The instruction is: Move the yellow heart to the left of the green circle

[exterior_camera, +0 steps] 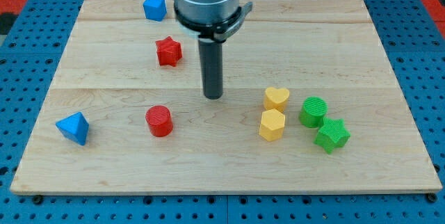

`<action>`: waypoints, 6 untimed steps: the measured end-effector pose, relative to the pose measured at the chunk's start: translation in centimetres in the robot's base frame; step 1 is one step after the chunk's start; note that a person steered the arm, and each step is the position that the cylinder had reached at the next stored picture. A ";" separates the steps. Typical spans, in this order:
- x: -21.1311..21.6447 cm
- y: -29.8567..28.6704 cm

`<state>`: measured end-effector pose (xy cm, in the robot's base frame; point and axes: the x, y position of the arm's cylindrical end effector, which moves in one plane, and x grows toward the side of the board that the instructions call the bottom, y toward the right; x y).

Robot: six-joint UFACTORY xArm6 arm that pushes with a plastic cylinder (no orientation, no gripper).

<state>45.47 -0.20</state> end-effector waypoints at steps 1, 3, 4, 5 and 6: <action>0.0 8.8; 1.6 8.3; -1.0 6.6; -0.6 -0.6; 1.3 -9.4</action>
